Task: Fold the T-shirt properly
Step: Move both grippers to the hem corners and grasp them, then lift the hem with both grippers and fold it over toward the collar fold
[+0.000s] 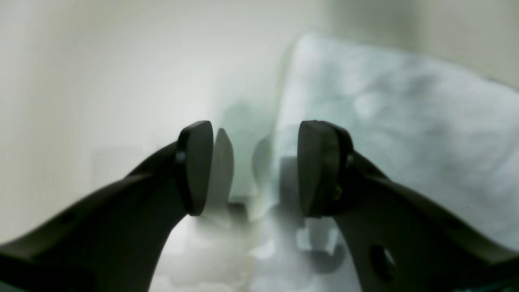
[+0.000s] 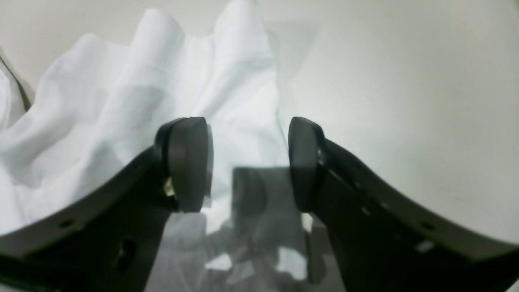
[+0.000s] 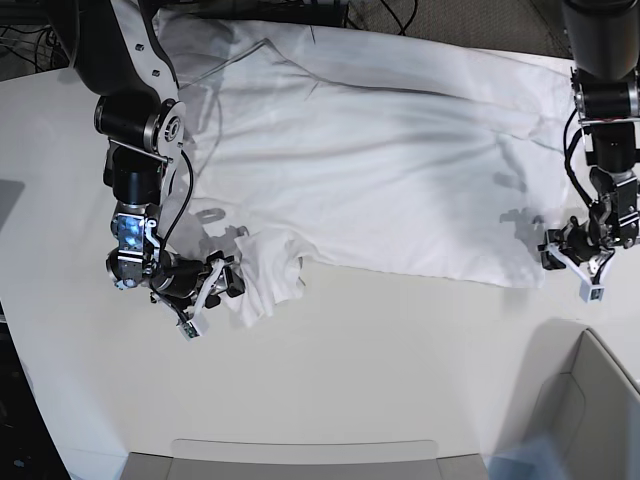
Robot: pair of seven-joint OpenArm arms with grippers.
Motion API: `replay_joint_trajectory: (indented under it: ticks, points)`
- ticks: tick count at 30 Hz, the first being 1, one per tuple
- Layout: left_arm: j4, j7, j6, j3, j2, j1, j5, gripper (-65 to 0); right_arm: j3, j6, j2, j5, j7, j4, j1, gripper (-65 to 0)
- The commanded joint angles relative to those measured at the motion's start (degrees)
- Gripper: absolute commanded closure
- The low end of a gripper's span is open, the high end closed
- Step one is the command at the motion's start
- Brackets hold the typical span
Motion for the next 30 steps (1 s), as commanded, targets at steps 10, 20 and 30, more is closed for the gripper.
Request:
replay_joint_trajectory:
  ticks: [10, 20, 30]
  points:
    - [-2.8, -3.2, -11.4, -0.1, 2.7, -4.0, 6.4, -33.6, -0.2, 0.7, 0.1, -5.3, -7.2, -0.9, -0.5, -32.1]
    - [-2.8, -3.3, -11.4, -0.6, 5.7, -3.0, 10.2, -14.0, -4.5, 0.7, -0.1, -5.0, -7.2, -0.9, -0.4, -7.3]
    - [-2.5, -7.9, 4.2, -4.4, 8.0, -6.0, 11.0, 0.0, -5.6, -10.4, -1.9, -4.8, -6.7, -0.9, 5.7, 0.0]
